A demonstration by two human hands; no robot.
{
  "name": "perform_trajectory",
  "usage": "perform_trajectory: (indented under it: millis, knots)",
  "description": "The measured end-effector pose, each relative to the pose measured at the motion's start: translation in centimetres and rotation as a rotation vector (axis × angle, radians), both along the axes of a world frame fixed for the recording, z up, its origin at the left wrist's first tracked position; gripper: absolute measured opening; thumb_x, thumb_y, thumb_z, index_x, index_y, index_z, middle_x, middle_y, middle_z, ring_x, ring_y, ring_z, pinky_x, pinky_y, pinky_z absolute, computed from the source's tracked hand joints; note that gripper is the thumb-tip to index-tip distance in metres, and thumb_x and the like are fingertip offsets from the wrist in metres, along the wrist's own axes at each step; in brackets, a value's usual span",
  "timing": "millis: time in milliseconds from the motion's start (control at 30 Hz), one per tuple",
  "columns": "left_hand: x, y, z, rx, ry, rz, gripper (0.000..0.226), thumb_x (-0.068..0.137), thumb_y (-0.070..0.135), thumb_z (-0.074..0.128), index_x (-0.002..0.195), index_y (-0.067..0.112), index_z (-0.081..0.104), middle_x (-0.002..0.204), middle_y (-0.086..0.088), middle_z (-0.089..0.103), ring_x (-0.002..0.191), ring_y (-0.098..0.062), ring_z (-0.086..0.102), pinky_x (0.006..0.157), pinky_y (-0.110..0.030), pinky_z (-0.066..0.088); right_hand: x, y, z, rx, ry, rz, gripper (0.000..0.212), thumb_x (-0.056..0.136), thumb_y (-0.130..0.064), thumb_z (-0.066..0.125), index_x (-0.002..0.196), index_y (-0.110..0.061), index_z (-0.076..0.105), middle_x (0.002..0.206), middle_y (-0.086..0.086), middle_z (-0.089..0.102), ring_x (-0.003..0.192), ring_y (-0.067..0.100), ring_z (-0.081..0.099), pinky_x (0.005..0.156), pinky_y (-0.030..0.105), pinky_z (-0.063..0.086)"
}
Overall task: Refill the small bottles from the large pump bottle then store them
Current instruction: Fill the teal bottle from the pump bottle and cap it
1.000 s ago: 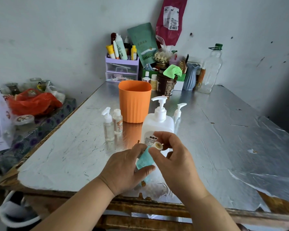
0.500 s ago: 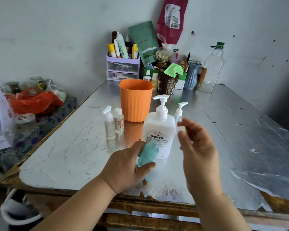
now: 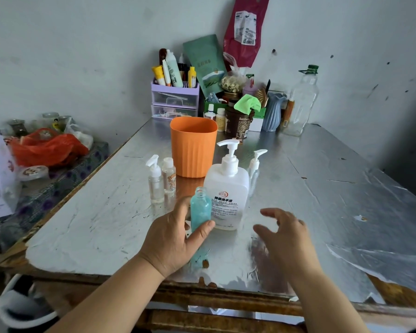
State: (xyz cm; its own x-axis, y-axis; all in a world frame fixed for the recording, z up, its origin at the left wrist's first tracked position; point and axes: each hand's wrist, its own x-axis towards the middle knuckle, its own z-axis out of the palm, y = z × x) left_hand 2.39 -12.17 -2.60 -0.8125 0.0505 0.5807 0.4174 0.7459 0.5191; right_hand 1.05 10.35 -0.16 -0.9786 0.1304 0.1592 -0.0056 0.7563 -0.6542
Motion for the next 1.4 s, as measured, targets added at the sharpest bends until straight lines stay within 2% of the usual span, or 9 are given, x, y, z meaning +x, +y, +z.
perform_trajectory:
  millis: [200,467,600,667,867,1000,1133,1267,1400]
  knots:
    - [0.5,-0.1,0.9,0.154,-0.136,0.031,0.062,0.079,0.082,0.037,0.122,0.038,0.043,0.104,0.023,0.062,0.082,0.001,0.064,0.066,-0.014,0.053,-1.1,-2.8,7.1,-0.386,0.198,0.007,0.025,0.095,-0.034,0.051,0.092,-0.015,0.066,0.077,0.0,0.063,0.065,0.012,0.05,0.057,0.025,0.04]
    - [-1.0,0.1,7.4,0.02,-0.217,0.234,0.036,0.087,0.058,0.058,0.112,0.032,0.057,0.105,0.011,0.065,0.087,-0.013,0.064,0.074,-0.036,0.056,-6.9,-7.6,13.6,-0.339,0.053,0.197,0.048,0.098,-0.037,0.039,0.104,0.003,0.064,0.102,0.021,0.067,0.082,0.022,0.055,0.079,0.038,0.049]
    - [-1.4,0.8,8.9,-0.103,-0.265,0.27,0.033,0.089,0.055,0.057,0.113,0.032,0.056,0.106,0.01,0.065,0.089,-0.015,0.064,0.077,-0.035,0.055,-8.2,-8.9,13.5,-0.334,-0.083,0.219,0.036,0.101,-0.034,0.036,0.092,-0.01,0.061,0.073,-0.001,0.059,0.061,0.012,0.05,0.053,0.019,0.04]
    - [-1.4,0.9,9.5,-0.109,-0.253,0.282,0.032,0.089,0.054,0.056,0.111,0.031,0.055,0.105,0.008,0.064,0.09,-0.017,0.063,0.077,-0.037,0.055,-8.3,-9.2,13.7,-0.27,-0.126,0.244,0.03,0.1,-0.027,0.038,0.1,-0.01,0.061,0.094,0.005,0.068,0.057,0.005,0.047,0.047,0.018,0.04]
    - [-1.4,1.7,11.1,-0.128,-0.211,0.277,0.033,0.088,0.052,0.059,0.112,0.031,0.056,0.113,0.01,0.062,0.097,-0.016,0.061,0.08,-0.033,0.052,-8.6,-8.9,14.4,0.402,-0.069,0.412,0.043,0.091,0.006,0.047,0.131,-0.008,0.05,0.134,-0.001,0.057,0.11,0.016,0.061,0.08,0.019,0.047]
    - [-1.3,1.5,11.3,-0.118,-0.215,0.278,0.032,0.087,0.053,0.061,0.11,0.031,0.056,0.111,0.01,0.062,0.096,-0.015,0.061,0.081,-0.034,0.053,-9.1,-9.0,13.9,0.325,-0.075,0.45,0.044,0.093,0.006,0.038,0.133,-0.007,0.052,0.132,0.008,0.058,0.098,0.016,0.059,0.063,0.009,0.042]
    - [-1.5,1.2,11.2,-0.11,-0.208,0.279,0.031,0.087,0.054,0.061,0.108,0.031,0.056,0.107,0.01,0.062,0.093,-0.014,0.06,0.079,-0.033,0.053,-9.7,-9.3,13.2,0.226,-0.059,0.426,0.04,0.094,0.004,0.037,0.13,-0.007,0.054,0.127,0.01,0.062,0.096,0.017,0.059,0.085,0.02,0.045]
    - [-1.8,1.0,11.2,-0.114,-0.207,0.275,0.031,0.087,0.054,0.062,0.109,0.031,0.057,0.105,0.011,0.062,0.092,-0.013,0.06,0.078,-0.032,0.053,-10.4,-9.6,13.3,0.261,-0.148,0.466,0.043,0.095,0.003,0.041,0.135,-0.008,0.049,0.132,0.008,0.058,0.097,0.014,0.056,0.062,0.006,0.04]
    - [-2.0,0.8,11.0,-0.129,-0.231,0.266,0.03,0.087,0.053,0.063,0.107,0.031,0.058,0.103,0.01,0.062,0.091,-0.013,0.06,0.078,-0.032,0.053,-10.4,-9.9,12.9,0.278,-0.207,0.416,0.045,0.094,0.001,0.046,0.136,-0.014,0.051,0.133,0.007,0.058,0.118,0.022,0.057,0.09,0.02,0.041]
